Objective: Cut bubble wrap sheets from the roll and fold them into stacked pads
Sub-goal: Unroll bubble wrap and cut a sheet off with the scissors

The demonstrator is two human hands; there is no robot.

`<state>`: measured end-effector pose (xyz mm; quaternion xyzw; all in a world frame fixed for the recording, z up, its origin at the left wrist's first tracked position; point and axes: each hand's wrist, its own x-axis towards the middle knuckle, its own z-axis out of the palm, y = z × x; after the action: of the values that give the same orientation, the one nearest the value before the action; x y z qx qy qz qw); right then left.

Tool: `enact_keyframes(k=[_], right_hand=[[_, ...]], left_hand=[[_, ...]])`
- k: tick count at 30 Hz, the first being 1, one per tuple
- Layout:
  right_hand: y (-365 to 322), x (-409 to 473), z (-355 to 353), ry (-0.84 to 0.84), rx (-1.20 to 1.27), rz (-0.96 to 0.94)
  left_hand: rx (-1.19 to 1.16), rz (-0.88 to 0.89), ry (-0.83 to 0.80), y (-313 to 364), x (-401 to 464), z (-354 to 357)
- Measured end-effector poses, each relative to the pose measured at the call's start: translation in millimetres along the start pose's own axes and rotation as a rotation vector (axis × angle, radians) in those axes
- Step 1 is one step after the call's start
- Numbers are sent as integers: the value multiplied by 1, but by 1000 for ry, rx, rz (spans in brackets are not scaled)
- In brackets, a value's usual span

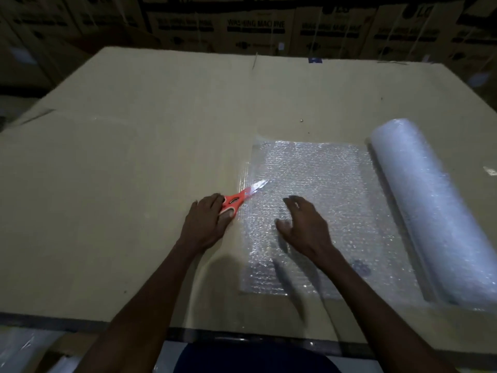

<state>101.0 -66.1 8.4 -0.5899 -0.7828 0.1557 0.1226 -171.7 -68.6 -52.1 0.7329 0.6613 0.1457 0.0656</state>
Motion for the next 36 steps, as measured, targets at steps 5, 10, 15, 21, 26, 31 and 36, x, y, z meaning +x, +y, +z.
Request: enact_keyframes(k=[5,10,15,21,26,31,36], right_hand=[[-84,10,35,-29,183,67],[-136,17,63,-75,161,310],[-151,23,64,-100,93,426],[-157,34,54,-182,210,525],[-161,16,40,-294,1051,671],[-139,-19,27,-305,1539,574],[-95,-61,11,-115,1606,556]], left_hand=[[-165,18,121,-15,-23,-6],[-226,55,257,-42,-47,-14],[-235,135,408,-63,-60,-5],[-252,157,433,-60,-63,-9],[-246,38,441,-53,-68,-23],[-253,-83,420,-42,-72,-28],[-255,-28,407,7,-80,-20]])
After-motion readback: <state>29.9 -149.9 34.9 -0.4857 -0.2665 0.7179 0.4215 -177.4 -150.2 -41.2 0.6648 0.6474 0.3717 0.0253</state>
